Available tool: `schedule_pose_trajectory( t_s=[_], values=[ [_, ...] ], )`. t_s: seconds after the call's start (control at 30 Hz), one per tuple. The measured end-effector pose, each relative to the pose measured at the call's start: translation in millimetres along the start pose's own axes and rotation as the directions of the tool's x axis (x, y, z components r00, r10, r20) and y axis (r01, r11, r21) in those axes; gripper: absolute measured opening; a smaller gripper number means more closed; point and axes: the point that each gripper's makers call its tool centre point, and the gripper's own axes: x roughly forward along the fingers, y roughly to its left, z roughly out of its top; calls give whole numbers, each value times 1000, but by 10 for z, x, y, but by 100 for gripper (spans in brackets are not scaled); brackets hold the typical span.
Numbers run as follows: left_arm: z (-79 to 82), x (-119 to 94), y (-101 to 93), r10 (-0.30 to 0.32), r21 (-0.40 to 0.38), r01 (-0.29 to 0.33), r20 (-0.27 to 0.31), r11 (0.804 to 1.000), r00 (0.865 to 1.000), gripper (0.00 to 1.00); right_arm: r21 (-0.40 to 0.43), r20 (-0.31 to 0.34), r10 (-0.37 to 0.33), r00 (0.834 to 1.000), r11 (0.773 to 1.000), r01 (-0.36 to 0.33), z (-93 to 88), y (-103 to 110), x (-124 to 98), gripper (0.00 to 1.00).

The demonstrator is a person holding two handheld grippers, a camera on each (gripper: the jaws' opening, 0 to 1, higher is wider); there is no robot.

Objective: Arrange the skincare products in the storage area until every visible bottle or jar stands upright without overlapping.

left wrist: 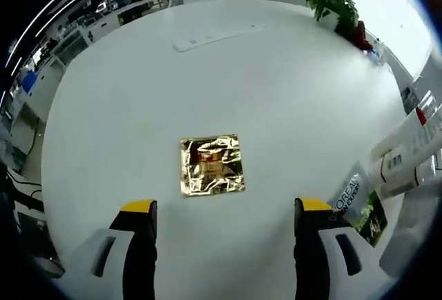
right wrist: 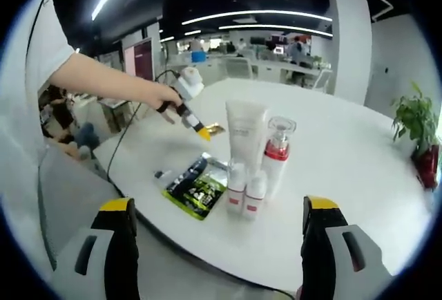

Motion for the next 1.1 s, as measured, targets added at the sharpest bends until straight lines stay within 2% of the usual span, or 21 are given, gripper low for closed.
schedule_pose_trajectory(
  t_s=[0.17, 0.33, 0.73, 1.1],
  values=[
    [98, 50, 28, -3, -7, 3, 2, 1000, 1000, 73, 14, 6, -5, 1000, 1000, 5, 7, -16, -5, 99],
    [172, 112, 40, -6, 20, 6, -9, 1000, 1000, 72, 15, 5, -8, 1000, 1000, 8, 3, -24, -5, 99],
    [186, 202, 68, -10, 10, 11, -56, 1000, 998, 65, 20, 5, -21, 1000, 1000, 21, 4, -45, -8, 99],
    [231, 236, 161, 21, 37, -18, -74, 999, 997, 60, 24, 2, -30, 1000, 999, 30, 0, -63, -6, 99]
  ],
)
